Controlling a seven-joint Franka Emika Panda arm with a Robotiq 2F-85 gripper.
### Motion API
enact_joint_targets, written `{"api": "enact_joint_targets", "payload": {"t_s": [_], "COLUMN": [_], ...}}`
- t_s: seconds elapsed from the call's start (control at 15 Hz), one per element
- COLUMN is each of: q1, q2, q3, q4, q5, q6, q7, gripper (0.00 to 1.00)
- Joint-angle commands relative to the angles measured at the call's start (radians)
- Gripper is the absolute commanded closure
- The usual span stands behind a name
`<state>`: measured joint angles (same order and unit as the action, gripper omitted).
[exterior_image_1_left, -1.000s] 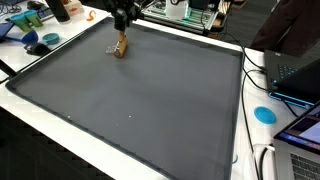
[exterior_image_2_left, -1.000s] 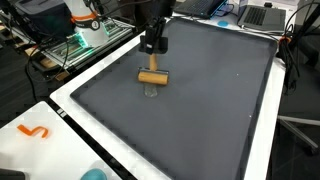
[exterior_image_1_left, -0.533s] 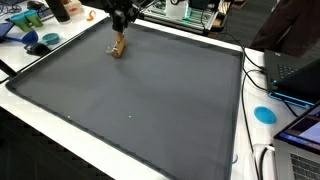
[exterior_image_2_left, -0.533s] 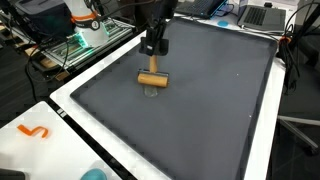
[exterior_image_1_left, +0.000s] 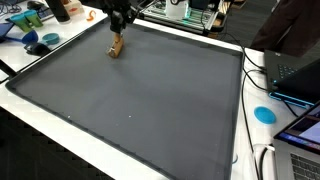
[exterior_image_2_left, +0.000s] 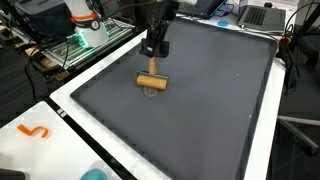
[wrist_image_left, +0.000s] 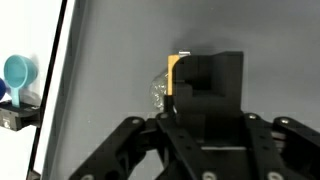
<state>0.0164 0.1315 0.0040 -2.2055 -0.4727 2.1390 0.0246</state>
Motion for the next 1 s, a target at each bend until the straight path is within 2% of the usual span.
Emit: {"api": "enact_joint_targets", "payload": {"t_s": [0.0,0.6,0.93], "q1": [-0.009,-0.016,-0.030], "q2": [0.081,0.096,0.090], "q3": [-0.027,-0.044,-0.055], "q4": [0.001,0.009,0.016], "q5": [-0.047,-0.065,-0.034], "q6": [0.034,0.039,0.049], "q7": [0.051,0.088,0.059], "gripper": [0.76,0.76,0.76]}}
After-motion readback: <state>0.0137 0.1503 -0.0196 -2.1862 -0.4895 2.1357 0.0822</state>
